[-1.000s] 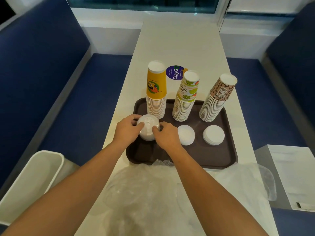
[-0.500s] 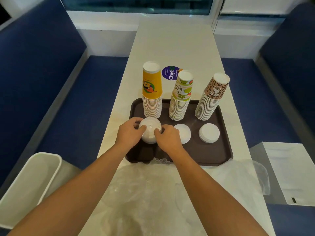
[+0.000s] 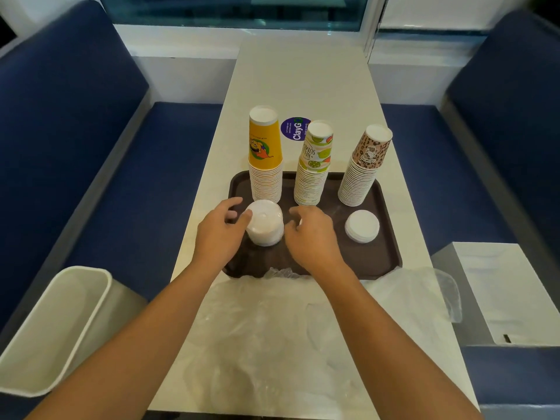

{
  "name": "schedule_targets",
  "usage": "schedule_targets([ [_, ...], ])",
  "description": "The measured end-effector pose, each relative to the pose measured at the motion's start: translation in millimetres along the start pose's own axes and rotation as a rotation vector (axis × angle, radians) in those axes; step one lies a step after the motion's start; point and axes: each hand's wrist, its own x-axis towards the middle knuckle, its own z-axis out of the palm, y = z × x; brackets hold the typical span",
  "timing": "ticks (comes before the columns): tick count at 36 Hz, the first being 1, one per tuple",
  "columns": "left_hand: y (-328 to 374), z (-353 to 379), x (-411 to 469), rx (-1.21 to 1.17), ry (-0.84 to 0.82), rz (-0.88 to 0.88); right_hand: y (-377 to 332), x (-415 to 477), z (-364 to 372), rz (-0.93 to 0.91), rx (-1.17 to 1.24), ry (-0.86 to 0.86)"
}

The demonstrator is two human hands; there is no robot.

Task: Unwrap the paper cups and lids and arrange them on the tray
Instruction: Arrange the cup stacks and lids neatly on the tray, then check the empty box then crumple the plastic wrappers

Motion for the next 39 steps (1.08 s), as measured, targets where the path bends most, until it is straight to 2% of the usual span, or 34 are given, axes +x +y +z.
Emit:
schedule_targets([
  [4, -0.3, -18.5, -33.2, -0.081, 0.024, 0.040, 18.5, -41.0, -19.1, -0.125, -0.097, 0.021],
  [7, -5.4, -30.7, -61.0, -0.090, 0.024, 0.073, 38.2, -76.8, -26.8, -0.184, -0.188, -0.105],
  [12, -19.0, -41.5, -101.8, -0.101, 0.018, 0.113, 66.3, -127.0, -23.9, -0.177, -0.346, -0.256],
  [19, -32.6, -35.7, -136.6, -0.074, -0.110, 0.177, 92.6, -144.2, -1.2, -0.132, -0.523, -0.259],
  [22, -34.9, -31.1, -149.1, -0.054, -0.162, 0.187, 100.2, -144.3, 5.1, -0.155, -0.521, -0.181],
  [29, -30.7, -11.5, -173.7, 0.004, -0.252, 0.278, 104.4, -139.8, -6.0, -0.197, -0.331, 0.094],
  [35, -3.7, 17.7, -178.8, 0.062, -0.364, 0.386, 82.2, -145.0, -41.4, -0.340, -0.180, 0.286],
  [39, 36.8, 35.9, -185.8, -0.086, -0.450, 0.447, 60.2, -153.1, -60.5, -0.371, 0.038, 0.358],
])
